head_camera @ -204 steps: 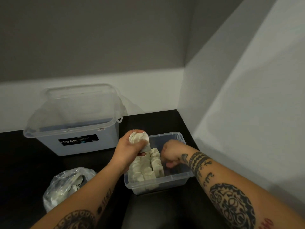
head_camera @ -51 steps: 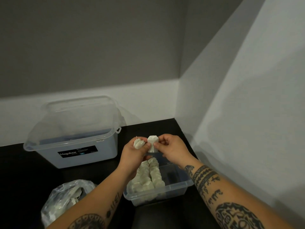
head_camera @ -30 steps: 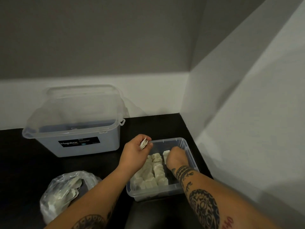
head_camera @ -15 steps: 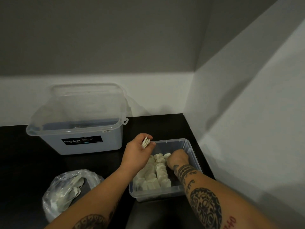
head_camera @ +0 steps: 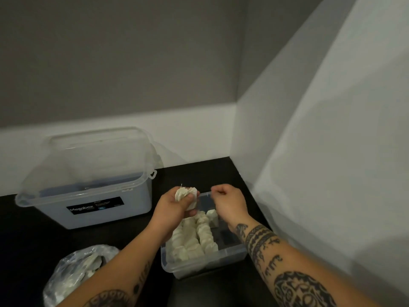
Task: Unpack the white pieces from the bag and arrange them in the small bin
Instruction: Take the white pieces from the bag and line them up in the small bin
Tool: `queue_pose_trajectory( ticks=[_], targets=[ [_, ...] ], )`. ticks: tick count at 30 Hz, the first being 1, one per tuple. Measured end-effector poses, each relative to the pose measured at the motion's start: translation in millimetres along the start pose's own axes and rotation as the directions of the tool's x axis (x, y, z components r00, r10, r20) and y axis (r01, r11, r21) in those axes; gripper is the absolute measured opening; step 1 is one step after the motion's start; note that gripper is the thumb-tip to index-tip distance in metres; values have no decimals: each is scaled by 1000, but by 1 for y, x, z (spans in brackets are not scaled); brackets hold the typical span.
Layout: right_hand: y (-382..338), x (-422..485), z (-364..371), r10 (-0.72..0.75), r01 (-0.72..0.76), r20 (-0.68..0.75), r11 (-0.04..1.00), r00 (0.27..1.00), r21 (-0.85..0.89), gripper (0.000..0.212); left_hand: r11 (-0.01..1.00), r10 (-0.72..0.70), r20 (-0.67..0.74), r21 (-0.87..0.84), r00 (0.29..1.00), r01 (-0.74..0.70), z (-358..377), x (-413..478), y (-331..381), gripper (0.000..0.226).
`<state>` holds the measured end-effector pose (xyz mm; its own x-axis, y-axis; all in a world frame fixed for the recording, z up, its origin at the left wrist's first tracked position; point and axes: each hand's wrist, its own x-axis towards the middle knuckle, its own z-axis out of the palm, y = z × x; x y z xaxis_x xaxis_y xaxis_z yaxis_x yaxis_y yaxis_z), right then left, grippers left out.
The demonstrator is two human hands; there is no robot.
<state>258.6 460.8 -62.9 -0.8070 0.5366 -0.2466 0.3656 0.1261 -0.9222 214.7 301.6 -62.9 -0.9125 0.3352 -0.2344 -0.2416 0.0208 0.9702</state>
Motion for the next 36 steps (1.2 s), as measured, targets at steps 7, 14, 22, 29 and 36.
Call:
queue_pose_trajectory(
  ticks=[7, 14, 22, 29, 36],
  targets=[
    [10, -9, -2, -248, 242, 215, 969, 945, 50, 24, 1000, -20, 16, -12, 1000, 20, 9, -1, -3, 17],
    [10, -6, -8, -262, 267, 169, 964, 950, -9, 16, 1000, -2, 31, -18, 1000, 3, 6, -3, -6, 18],
    [10, -10, -8, -313, 323, 169, 946, 935, -34, 19, 998, 56, 16, -11, 998, -56, 7, -4, -8, 11],
    [12, -5, -11, -217, 227, 72, 949, 974, -220, 14, 983, 141, -81, 133, 987, -130, 2, 0, -1, 7],
    [37, 4, 8, 16, 13, 43, 807, 999, -590, 22, 915, 234, -85, 356, 968, -190, -7, -1, -14, 4]
  ],
)
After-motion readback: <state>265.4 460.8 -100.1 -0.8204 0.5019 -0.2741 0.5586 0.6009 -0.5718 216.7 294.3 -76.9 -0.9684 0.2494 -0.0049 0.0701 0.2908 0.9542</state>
